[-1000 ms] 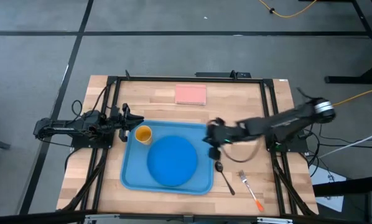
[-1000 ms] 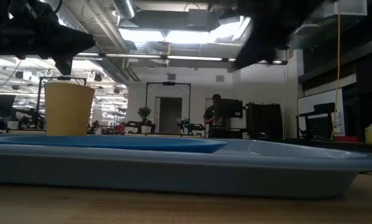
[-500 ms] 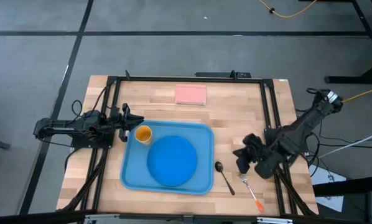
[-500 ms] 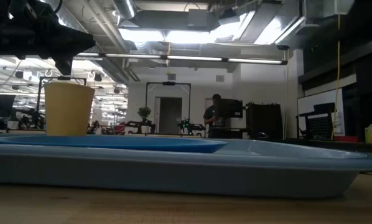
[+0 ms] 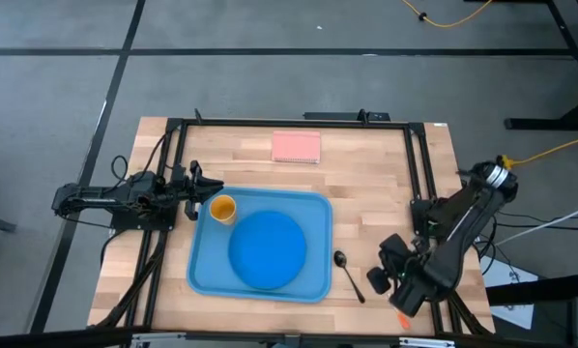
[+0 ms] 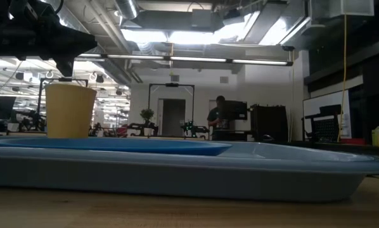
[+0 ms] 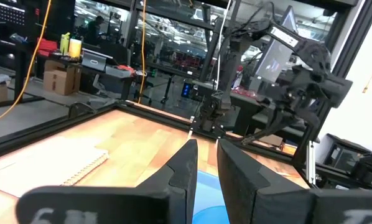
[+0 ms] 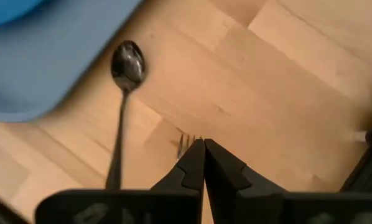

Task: Pick and place plate/cup/fork/spoon on tray
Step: Put the orange fork on the blue tray to the right of the blue plate

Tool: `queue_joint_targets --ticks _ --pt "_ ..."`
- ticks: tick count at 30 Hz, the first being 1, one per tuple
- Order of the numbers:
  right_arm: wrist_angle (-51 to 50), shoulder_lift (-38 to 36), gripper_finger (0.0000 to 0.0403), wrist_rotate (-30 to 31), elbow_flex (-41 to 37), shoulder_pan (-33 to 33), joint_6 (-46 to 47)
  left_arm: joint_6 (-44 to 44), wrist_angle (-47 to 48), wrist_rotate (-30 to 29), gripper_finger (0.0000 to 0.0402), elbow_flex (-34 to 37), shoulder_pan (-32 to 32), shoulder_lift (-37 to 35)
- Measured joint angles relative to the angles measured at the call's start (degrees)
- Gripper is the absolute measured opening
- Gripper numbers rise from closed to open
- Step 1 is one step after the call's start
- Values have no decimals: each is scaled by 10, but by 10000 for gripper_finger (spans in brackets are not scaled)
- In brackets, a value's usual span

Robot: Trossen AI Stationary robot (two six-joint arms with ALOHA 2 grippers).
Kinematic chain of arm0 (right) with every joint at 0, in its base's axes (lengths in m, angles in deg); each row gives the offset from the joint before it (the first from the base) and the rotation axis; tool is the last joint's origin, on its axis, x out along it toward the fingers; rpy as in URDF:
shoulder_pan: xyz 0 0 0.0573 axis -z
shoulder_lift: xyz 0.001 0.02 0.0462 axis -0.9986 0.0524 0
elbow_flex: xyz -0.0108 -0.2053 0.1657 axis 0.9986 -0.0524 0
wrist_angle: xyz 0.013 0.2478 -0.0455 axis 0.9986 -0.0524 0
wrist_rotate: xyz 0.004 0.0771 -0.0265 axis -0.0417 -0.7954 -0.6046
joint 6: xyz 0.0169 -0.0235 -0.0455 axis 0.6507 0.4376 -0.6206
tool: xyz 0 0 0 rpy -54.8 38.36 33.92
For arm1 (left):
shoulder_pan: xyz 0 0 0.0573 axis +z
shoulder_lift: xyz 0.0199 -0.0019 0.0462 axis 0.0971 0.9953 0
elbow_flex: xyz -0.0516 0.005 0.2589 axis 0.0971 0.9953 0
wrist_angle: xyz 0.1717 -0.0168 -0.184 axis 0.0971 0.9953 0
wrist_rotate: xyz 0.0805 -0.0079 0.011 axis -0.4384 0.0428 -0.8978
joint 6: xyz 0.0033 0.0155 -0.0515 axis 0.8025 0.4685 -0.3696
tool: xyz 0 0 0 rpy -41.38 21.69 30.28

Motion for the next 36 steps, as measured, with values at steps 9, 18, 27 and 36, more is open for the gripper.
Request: queue_joint_targets --ticks 9,18,27,36 --pt "49 39 54 -109 -4 -16 90 0 0 0 55 0 0 0" --pt "100 99 97 -147 -4 -41 128 0 0 0 55 0 0 0" --pt "120 165 98 -207 -4 -42 83 0 0 0 55 0 0 0" --pt "143 181 98 -196 -4 -41 67 0 0 0 55 0 0 0"
